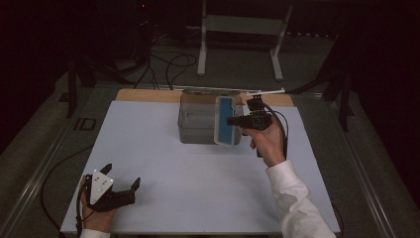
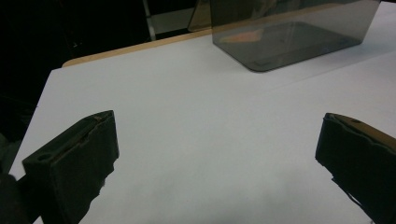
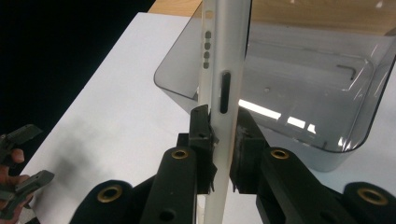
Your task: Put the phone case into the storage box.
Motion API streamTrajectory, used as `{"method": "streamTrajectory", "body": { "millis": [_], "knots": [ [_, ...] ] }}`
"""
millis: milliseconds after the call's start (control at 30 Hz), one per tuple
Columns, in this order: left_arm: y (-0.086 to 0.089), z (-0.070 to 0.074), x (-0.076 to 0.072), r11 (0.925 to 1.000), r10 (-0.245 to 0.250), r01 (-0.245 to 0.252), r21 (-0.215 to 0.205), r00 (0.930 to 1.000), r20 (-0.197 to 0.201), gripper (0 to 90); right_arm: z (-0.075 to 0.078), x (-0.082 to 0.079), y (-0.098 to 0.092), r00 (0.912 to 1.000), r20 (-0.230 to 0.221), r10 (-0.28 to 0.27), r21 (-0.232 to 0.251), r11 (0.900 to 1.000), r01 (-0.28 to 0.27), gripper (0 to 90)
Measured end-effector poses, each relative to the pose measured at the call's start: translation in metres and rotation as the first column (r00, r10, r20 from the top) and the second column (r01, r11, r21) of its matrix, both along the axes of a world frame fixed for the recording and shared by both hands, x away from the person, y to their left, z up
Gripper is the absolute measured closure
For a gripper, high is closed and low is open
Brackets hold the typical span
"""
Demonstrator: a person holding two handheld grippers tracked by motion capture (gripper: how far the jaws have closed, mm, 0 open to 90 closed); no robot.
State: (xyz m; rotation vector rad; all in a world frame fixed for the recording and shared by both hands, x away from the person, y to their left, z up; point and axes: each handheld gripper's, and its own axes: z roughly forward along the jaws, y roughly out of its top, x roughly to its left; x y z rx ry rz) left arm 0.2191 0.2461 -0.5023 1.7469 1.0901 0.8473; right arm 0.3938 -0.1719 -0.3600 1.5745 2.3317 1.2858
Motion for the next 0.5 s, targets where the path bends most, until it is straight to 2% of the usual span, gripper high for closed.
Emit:
{"method": "streamTrajectory", "body": {
  "millis": [100, 300, 500],
  "knots": [
    [0.0, 0.0, 0.0, 1.0, 0.002, -0.002, 0.0, 1.0, -0.004, 0.2, 0.003, 0.002, 0.001, 1.0, -0.002, 0.0, -0.001, 1.0, 0.0, 81.4],
    [0.003, 0.001, -0.001, 0.9998, 0.02, -0.019, -0.007, 0.9997, 0.013, 0.2, 0.012, 0.012, 0.004, 0.9999, 0.005, -0.014, -0.011, 1.0, 0.014, 81.4],
    [0.003, 0.001, -0.001, 0.9996, 0.028, -0.028, -0.007, 0.9994, 0.022, 0.2, 0.014, 0.017, 0.005, 0.9997, 0.011, -0.021, -0.023, 1.0, 0.021, 81.4]
  ]
}}
